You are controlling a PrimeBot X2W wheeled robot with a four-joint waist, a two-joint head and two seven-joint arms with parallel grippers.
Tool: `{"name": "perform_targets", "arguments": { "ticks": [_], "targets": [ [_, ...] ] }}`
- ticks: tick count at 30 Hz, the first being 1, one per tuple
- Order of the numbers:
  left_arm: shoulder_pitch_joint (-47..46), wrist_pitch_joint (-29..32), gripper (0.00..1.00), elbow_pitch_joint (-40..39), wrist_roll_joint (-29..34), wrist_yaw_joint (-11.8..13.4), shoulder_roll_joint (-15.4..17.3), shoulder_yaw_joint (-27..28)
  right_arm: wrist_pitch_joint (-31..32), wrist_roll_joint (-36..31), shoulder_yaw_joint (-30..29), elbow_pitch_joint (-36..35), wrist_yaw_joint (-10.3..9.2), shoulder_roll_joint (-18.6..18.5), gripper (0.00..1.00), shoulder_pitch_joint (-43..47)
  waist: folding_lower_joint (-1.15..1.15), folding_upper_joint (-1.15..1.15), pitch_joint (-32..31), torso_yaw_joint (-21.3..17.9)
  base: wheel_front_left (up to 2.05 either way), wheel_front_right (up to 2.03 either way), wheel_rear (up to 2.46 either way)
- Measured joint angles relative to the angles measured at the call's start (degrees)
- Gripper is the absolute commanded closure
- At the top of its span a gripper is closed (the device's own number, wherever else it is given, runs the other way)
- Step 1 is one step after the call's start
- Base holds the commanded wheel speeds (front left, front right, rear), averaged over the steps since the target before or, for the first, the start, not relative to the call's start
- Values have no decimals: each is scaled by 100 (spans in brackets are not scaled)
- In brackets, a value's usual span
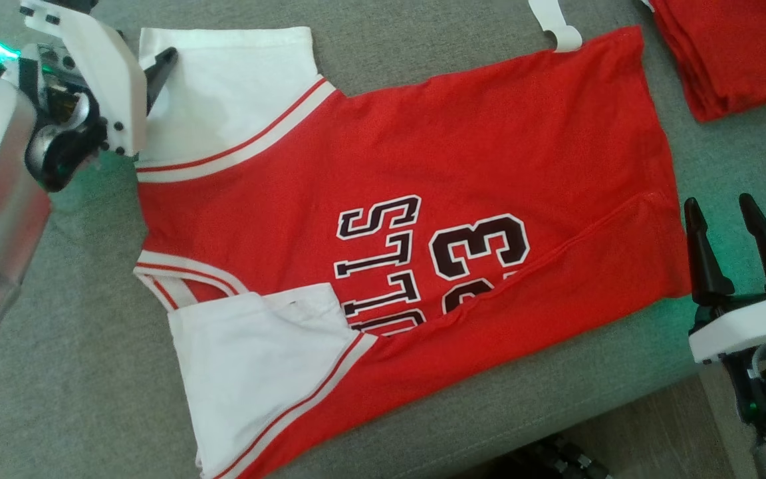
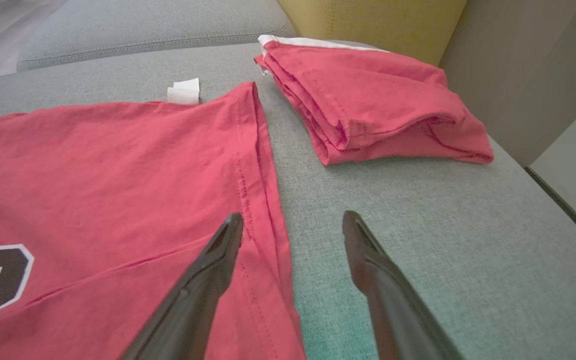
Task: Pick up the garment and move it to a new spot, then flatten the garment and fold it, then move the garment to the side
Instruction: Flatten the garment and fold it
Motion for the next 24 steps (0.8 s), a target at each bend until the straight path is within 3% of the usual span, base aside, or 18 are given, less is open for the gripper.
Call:
{"name": "perform_targets", "arguments": {
  "ticks": [3,4,5,7,16,24],
  "targets": [
    [-81,-25,0,59,-11,0,34,-74,-53,7,8,67,0,1,0,-18,0,0,34,-45,0,0,0],
    [-95,-25,21,66,-58,0,34,-82,-82,7,8,103,0,1,0,-21,0,0,38,-55,0,0,0],
    [-96,-24,55,65,-133,0,33,-91,-96,7,8,133,0,1,0,-24,0,0,38,-63,0,0,0],
    [-94,-10,100,55,-296,0,32,-125,-100,7,8,181,0,1,0,-46,0,0,27,-74,0,0,0],
    [-96,-455,100,-78,-415,0,105,-466,-46,114,87,204,0,-12,0,-148,0,0,-44,-41,0,0,0],
    [-103,-901,100,-123,-568,0,142,-791,1243,948,354,602,0,-215,0,-1379,-1,0,-190,104,0,0,0]
  ]
}}
